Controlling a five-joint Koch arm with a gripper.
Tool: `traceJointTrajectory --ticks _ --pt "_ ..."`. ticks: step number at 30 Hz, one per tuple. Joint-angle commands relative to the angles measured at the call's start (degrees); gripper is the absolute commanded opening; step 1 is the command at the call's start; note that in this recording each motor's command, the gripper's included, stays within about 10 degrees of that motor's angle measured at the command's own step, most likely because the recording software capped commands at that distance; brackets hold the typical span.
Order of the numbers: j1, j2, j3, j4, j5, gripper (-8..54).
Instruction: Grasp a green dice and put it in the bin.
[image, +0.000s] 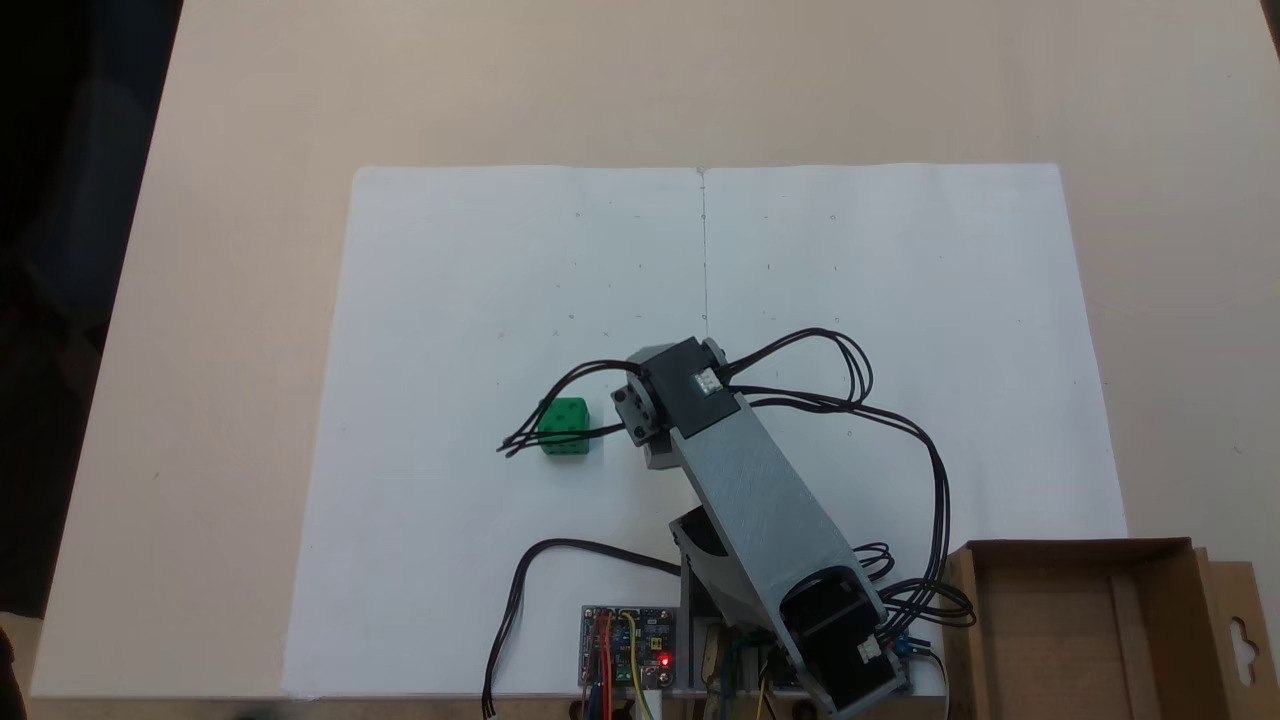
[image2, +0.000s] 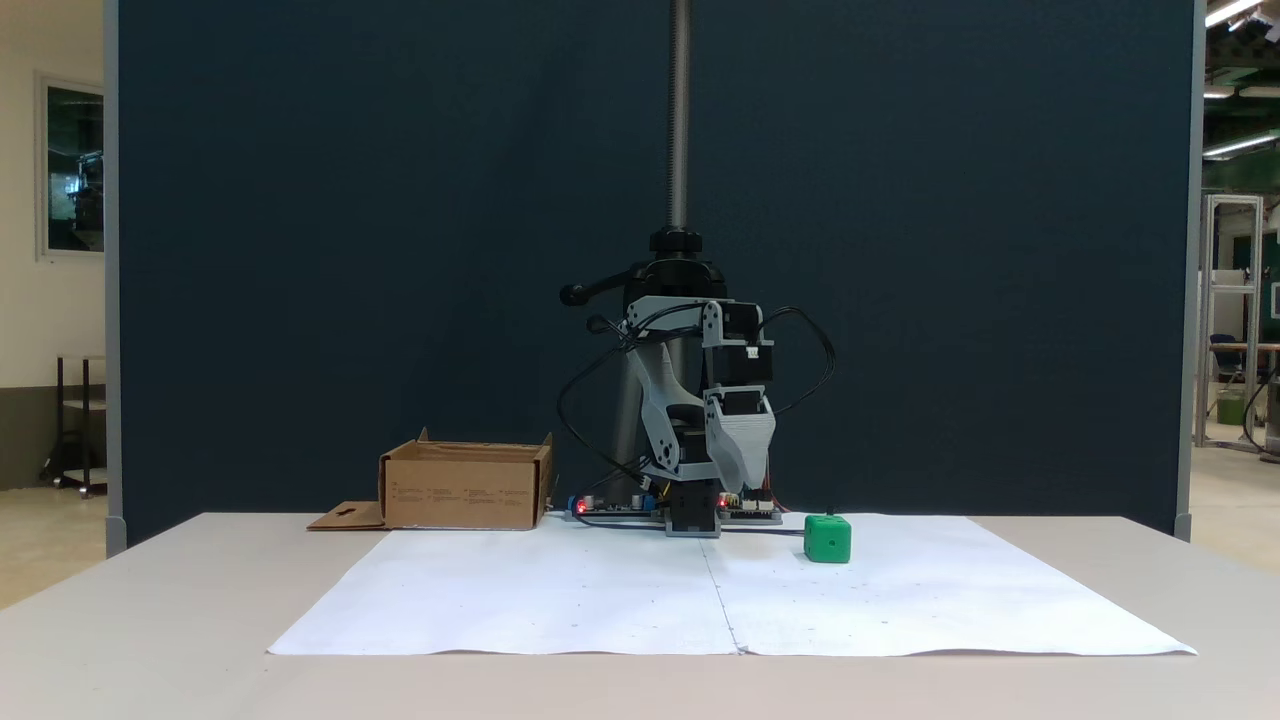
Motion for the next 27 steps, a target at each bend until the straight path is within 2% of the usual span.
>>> traceJointTrajectory --ticks 1,9,21,27 --pt "0.1 6.2 -2.1 4.2 5.0 46.6" --pt "2.8 6.2 -2.0 7.6 6.0 48.0" --pt "-2.6 5.9 -5.2 5.6 28.0 43.2" --pt "-8.0 4.2 -5.2 1.0 30.1 43.1"
